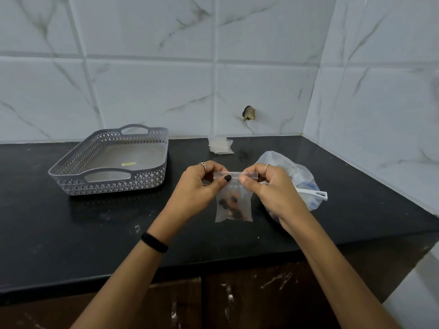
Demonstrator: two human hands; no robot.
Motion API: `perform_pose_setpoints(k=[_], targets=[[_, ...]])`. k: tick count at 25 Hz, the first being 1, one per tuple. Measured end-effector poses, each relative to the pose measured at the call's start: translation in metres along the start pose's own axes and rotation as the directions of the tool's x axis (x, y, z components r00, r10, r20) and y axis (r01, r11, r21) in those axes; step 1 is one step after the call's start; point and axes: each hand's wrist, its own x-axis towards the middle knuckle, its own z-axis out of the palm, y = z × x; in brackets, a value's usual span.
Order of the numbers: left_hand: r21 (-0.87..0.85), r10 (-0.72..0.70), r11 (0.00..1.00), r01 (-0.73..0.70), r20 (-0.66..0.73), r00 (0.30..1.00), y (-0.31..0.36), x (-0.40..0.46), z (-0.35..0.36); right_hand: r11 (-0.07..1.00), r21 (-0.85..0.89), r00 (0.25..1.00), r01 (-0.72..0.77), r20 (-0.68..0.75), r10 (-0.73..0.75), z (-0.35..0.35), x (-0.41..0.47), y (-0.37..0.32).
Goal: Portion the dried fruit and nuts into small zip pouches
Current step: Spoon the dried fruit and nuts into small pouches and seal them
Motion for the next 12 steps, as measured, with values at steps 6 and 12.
perform_pose_setpoints(k=[6, 12], targets=[[0.048, -0.063, 0.997, 0.067, -0.093, 0.994, -0.003, -0.001, -0.008, 0.998, 0.055, 0.999, -0.017, -0.035, 0.019, 0.006, 0.002, 0.003], [-0.021, -0.123, 0.992, 0.121, -0.176, 0.977, -0.017, -0.006, -0.016, 0.998, 0.06, 0.999, -0.02, -0.048, 0.023, 0.015, 0.002, 0.005]])
